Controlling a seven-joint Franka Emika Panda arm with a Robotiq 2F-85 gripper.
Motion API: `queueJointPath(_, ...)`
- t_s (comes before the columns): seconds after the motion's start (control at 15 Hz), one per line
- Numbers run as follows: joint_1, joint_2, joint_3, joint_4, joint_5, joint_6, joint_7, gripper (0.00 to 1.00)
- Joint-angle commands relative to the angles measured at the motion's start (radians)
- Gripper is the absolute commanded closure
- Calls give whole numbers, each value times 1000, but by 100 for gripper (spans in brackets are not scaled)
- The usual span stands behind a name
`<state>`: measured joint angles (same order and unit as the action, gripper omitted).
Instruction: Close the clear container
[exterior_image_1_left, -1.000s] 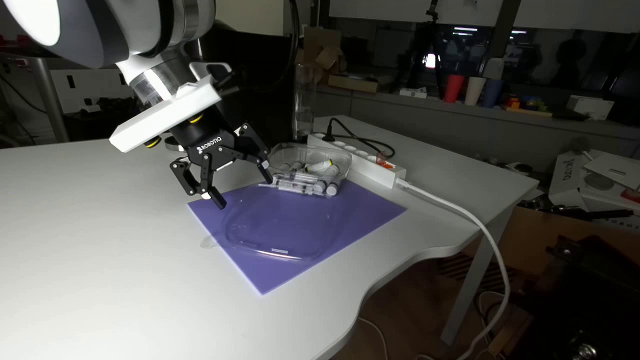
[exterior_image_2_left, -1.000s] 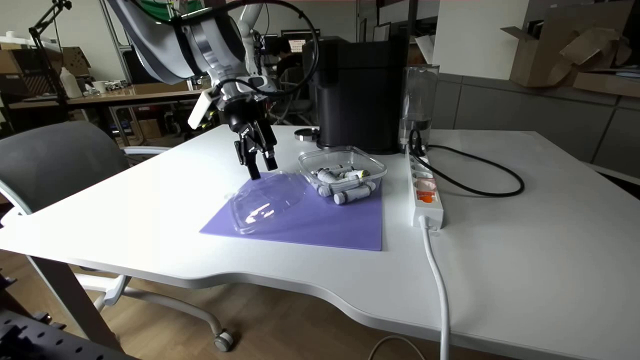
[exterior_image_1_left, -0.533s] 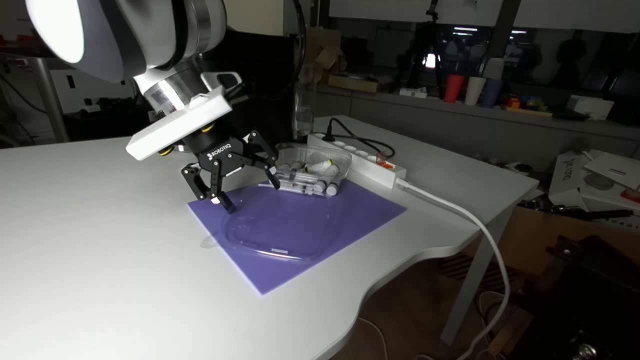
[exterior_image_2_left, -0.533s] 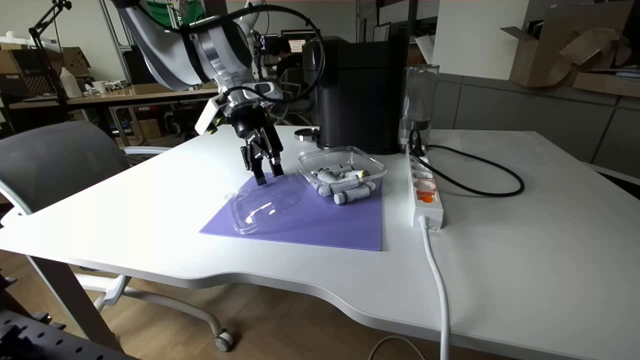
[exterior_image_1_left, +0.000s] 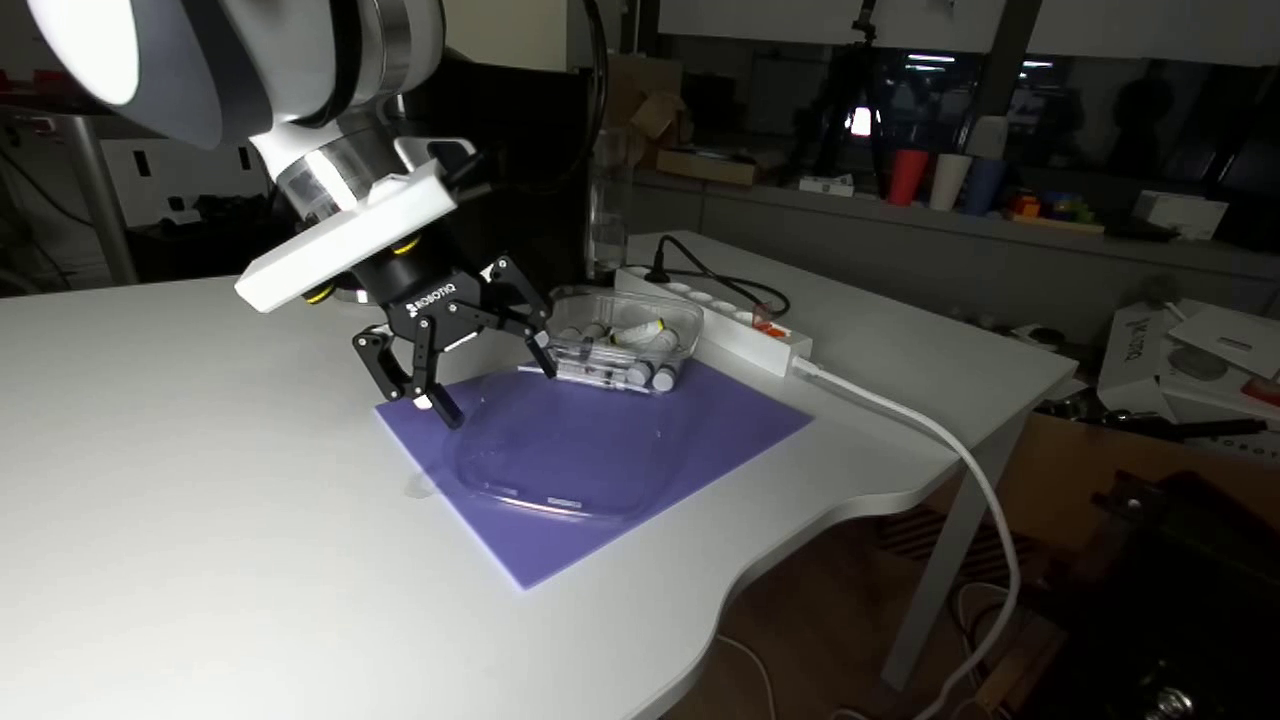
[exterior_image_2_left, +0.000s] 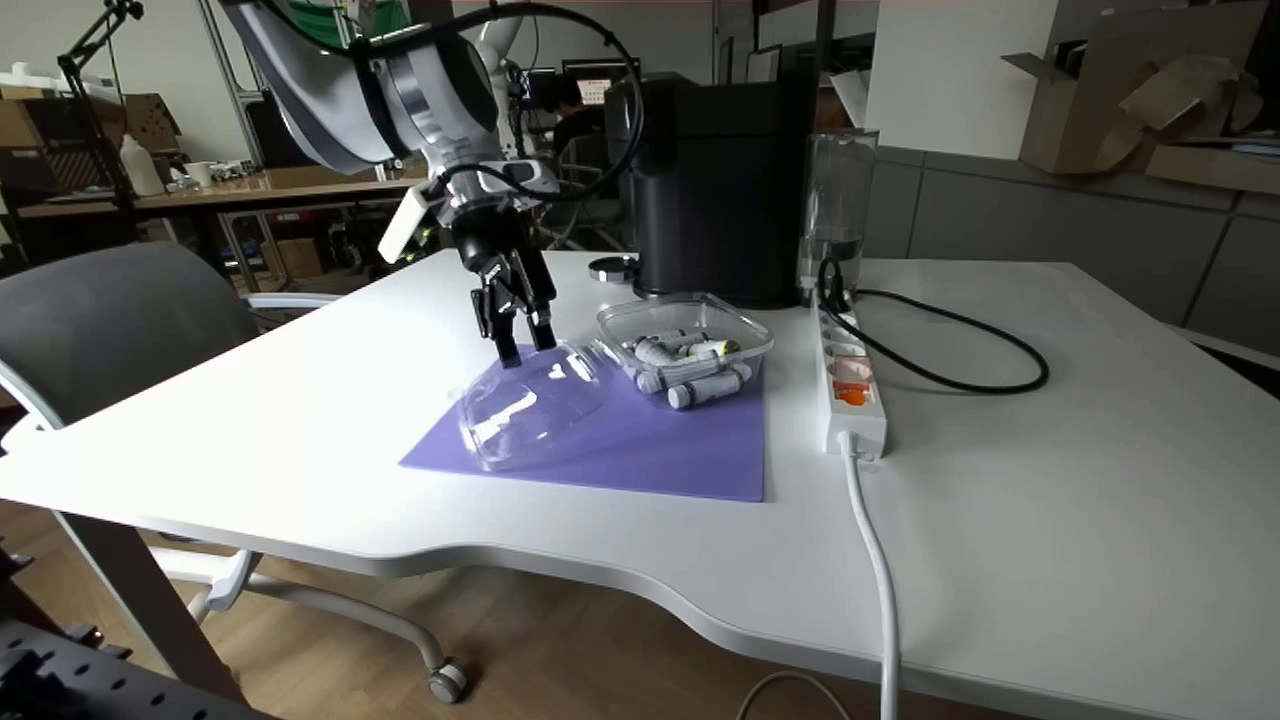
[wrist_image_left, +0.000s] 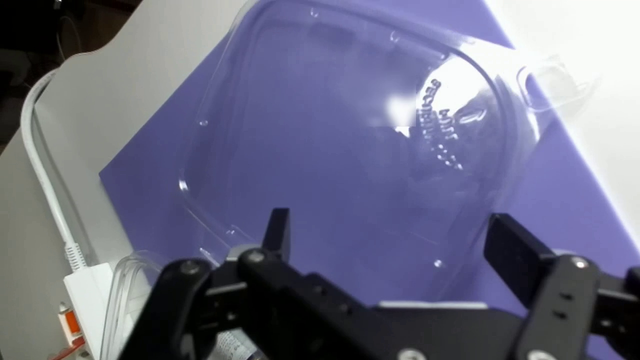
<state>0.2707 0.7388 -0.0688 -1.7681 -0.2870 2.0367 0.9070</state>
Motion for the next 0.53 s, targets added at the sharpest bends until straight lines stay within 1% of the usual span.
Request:
queueJointPath(0.0,-7,-78,4,-65,22,-51,-27,0)
queueJointPath(0.47,-24,-146,10,-118,44,-145,-70,0)
